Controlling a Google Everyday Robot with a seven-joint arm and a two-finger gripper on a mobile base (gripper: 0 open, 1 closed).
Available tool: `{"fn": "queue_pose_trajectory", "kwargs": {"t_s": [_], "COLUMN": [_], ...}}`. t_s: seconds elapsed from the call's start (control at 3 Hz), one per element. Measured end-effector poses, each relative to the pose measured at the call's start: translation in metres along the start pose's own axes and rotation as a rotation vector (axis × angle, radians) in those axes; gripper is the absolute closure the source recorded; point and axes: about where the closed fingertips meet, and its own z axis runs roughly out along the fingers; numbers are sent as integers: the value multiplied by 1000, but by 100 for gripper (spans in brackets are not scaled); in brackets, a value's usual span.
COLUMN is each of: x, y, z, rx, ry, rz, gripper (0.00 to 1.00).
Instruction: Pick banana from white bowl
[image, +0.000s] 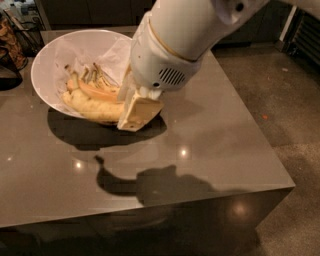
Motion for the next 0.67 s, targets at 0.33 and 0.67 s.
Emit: {"fn": "queue_pose_trajectory", "kwargs": {"t_s": [0.33,0.67], "x": [2,2], "y": [44,44], "z": [-1,-1], "rx": [-2,-2], "ry": [-11,-11], "rz": [89,89], "gripper": [100,100]}}
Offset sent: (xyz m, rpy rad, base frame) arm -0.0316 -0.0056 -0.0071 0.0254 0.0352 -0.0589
